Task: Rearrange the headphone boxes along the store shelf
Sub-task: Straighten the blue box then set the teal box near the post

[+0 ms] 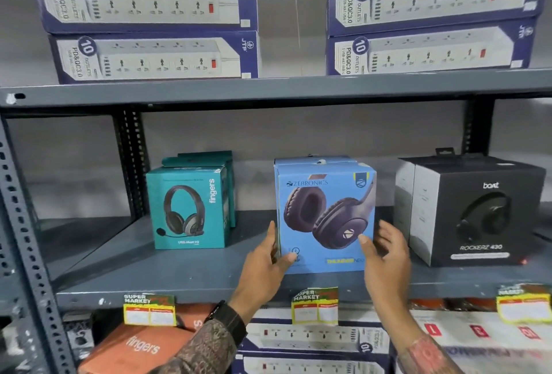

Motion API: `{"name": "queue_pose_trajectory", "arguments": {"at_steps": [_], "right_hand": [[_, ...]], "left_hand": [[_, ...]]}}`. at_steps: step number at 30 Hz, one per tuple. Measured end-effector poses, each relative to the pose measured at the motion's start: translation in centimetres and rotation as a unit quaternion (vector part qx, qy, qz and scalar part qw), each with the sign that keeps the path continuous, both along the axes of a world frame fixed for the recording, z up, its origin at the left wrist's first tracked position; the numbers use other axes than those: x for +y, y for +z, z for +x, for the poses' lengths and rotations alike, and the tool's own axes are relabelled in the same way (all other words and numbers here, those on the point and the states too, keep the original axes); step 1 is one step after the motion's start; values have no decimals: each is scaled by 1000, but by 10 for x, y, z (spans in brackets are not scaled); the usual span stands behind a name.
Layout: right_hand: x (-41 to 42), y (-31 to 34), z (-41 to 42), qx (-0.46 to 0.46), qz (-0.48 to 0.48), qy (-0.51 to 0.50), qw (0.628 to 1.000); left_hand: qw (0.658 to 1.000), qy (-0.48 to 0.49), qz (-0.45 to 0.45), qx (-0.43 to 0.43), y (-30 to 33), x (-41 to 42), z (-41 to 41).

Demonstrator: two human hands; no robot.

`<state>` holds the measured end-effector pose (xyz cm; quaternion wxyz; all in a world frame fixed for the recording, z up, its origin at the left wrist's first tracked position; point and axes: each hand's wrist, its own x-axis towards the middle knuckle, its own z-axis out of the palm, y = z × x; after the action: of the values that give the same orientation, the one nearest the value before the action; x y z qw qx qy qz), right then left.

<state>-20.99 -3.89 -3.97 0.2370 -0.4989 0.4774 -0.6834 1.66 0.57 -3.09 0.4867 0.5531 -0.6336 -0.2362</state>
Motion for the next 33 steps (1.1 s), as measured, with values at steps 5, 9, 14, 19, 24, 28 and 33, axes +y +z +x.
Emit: {"name": "queue_pose_trajectory", "arguments": {"at_steps": [5, 9, 14, 19, 24, 28, 33], "right_hand": [[52, -9, 46, 11, -68, -11, 998], [72, -9, 127, 76, -65, 157, 982], [37, 18, 226, 58, 40, 280, 958], [-36, 64, 281, -113, 184, 325, 921], [-81, 63, 298, -154, 260, 323, 897], [-100, 48, 311, -185, 269, 380, 866], [-102, 45, 319, -183, 263, 357, 878]], "left_hand": [[998, 27, -11, 52, 4, 24, 35], [983, 133, -79, 102, 16, 48, 96], [912, 327, -162, 185, 33, 36, 187], [899, 245, 12, 363, 61, -21, 254], [881, 148, 82, 442, 60, -62, 282], [898, 119, 93, 413, 56, -75, 275], [911, 128, 90, 381, 50, -83, 279]]}}
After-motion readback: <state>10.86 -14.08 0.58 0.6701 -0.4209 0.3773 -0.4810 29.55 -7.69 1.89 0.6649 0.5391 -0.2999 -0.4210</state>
